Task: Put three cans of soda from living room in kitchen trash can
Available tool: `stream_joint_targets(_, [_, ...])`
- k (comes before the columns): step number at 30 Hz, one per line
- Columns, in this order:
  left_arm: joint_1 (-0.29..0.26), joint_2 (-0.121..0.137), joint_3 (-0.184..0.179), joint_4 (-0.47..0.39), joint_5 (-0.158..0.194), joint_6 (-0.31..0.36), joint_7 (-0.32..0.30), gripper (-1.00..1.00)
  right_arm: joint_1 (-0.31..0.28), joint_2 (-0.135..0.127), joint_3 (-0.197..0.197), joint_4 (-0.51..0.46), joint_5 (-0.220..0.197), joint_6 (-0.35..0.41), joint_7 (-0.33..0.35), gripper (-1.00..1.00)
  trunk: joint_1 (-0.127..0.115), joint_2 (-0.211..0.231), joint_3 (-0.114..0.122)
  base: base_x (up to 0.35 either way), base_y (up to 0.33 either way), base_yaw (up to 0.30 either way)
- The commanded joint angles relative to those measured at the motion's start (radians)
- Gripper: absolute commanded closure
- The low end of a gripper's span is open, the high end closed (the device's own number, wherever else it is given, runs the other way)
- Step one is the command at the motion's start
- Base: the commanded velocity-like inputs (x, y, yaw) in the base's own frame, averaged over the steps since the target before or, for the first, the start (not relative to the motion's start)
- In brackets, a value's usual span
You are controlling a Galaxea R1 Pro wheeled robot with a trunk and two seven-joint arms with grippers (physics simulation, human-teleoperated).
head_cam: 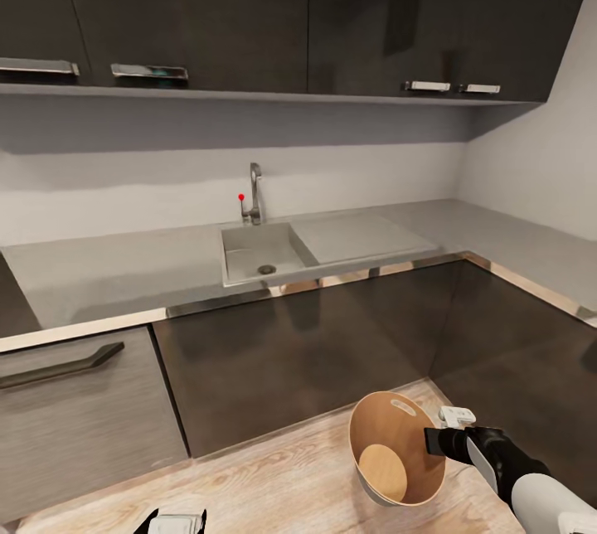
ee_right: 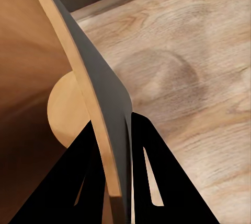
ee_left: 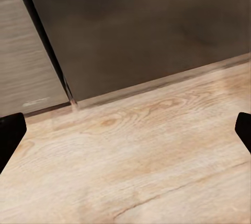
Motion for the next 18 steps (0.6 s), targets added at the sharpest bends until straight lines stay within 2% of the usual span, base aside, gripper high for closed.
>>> stream_joint_targets(1, [0.0, 0.0, 0.0, 0.0, 0.0, 0.0, 0.0, -1.0, 0.0, 0.0, -0.005, -0.001, -0.01, 0.001, 0.005, 1.0, -0.004, 0.007, 0.002, 0.0, 0.0, 0.0])
stream_joint_targets(18, [0.0, 0.0, -0.001, 0.001, 0.0, 0.0, 0.0, -1.0, 0.0, 0.002, -0.005, 0.0, -0.01, -0.001, 0.005, 1.0, -0.069, 0.126, 0.04, 0.0, 0.0, 0.0])
